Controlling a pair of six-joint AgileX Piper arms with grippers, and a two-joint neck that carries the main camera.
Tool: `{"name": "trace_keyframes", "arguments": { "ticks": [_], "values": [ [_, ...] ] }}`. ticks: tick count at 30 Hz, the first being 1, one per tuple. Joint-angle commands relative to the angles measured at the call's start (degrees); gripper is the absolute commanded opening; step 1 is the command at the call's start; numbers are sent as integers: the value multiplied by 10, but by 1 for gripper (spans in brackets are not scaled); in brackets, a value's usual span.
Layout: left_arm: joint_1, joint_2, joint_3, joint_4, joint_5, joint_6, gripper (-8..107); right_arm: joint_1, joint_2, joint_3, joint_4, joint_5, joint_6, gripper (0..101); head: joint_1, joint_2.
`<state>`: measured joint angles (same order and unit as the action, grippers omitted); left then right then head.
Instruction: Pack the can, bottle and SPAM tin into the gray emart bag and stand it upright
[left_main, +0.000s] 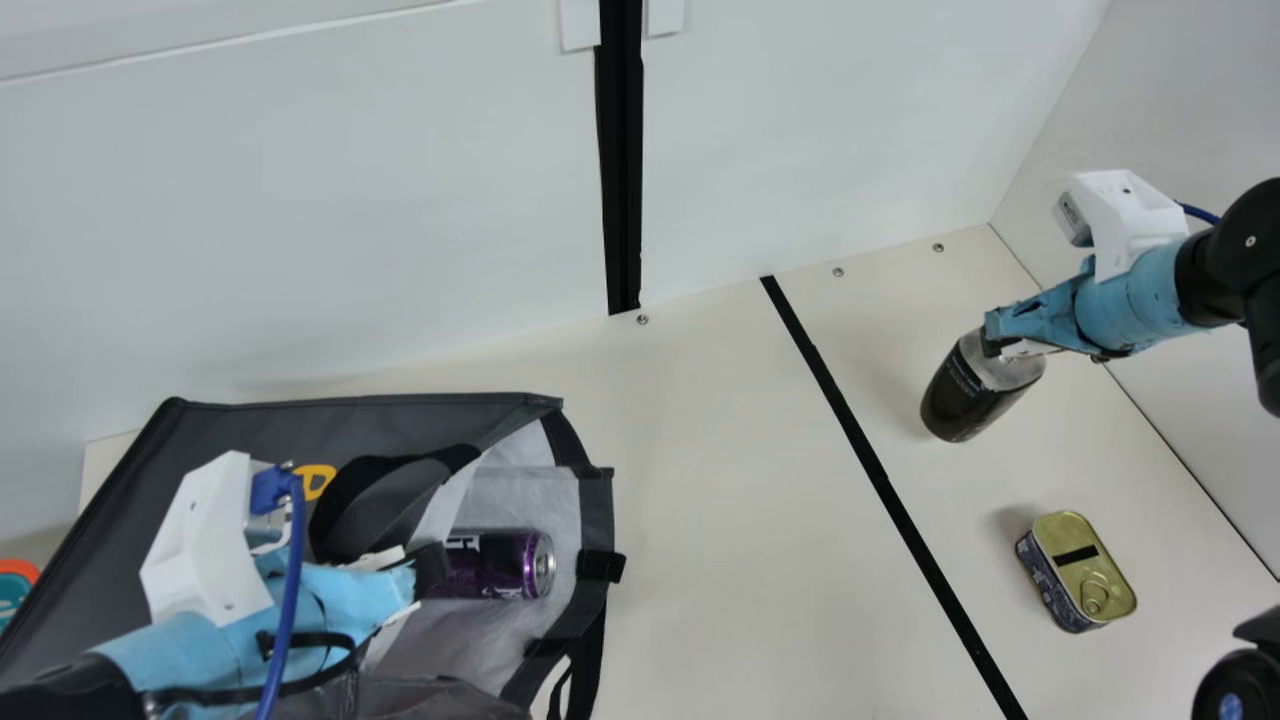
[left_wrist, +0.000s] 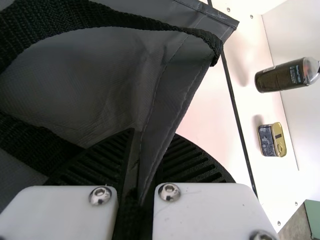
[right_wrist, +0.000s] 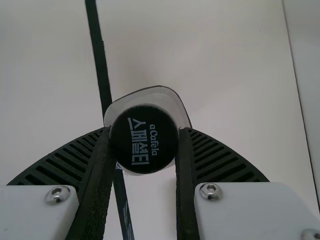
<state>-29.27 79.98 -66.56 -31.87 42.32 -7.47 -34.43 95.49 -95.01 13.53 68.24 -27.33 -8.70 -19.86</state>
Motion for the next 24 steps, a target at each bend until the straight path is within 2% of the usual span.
{"name": "trace_keyframes", "arguments": {
  "ticks": [1,8,24],
  "values": [
    [0,0,0,0,0,0,-8,4,0,-7,3,5,-8,0,-13,-1],
    [0,0,0,0,0,0,-8,24,-10,-11,13,17,-31,0,-13,-1],
    [0,0,0,0,0,0,-8,100,-91,59,9,17,-42,0,-13,-1]
  ]
}}
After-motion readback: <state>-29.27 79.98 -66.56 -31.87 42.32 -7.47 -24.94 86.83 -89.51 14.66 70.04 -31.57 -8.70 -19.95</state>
